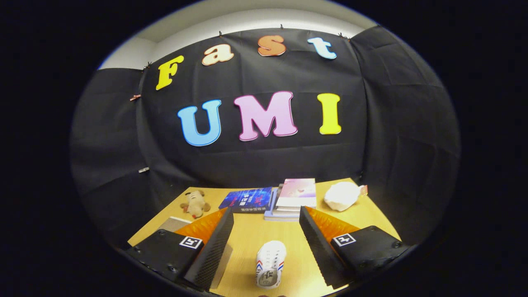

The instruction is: Open the storage box then place both shoes into the box .Put the left shoe in first, then the right shoe, with the right side of both shoes facing outward in a uniform manner.

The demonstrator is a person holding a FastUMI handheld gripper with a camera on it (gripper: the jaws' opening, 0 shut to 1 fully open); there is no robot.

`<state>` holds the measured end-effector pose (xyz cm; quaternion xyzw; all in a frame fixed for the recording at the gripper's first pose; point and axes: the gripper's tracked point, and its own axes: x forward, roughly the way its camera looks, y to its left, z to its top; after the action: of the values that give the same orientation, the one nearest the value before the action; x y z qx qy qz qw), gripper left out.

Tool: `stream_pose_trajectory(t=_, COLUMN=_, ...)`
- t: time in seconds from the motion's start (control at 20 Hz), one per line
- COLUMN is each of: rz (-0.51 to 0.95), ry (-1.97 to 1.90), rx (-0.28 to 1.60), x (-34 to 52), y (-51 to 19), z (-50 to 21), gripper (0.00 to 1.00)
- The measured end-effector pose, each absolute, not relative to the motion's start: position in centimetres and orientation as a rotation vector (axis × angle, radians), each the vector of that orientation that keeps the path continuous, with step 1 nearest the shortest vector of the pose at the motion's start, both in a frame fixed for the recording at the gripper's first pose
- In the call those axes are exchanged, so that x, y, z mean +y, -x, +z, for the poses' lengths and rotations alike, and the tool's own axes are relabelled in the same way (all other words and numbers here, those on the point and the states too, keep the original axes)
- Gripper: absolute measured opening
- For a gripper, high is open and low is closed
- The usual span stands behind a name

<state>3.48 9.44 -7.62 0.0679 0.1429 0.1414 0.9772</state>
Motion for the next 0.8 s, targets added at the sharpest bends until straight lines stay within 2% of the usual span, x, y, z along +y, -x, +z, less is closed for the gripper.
stream_pose_trajectory(t=0.5, rz=0.708, ry=-0.337, rx=0.630, x=15.5, y=-0.1, z=-16.2, gripper=0.98)
stream_pose_trajectory(t=0.7, rz=0.900, ry=-0.517, rx=0.882, x=19.2, y=3.9, z=-21.1, gripper=0.98)
stream_pose_trajectory(t=0.8, rz=0.950, ry=-0.569, rx=0.970, x=20.1, y=5.3, z=-23.3, gripper=0.98)
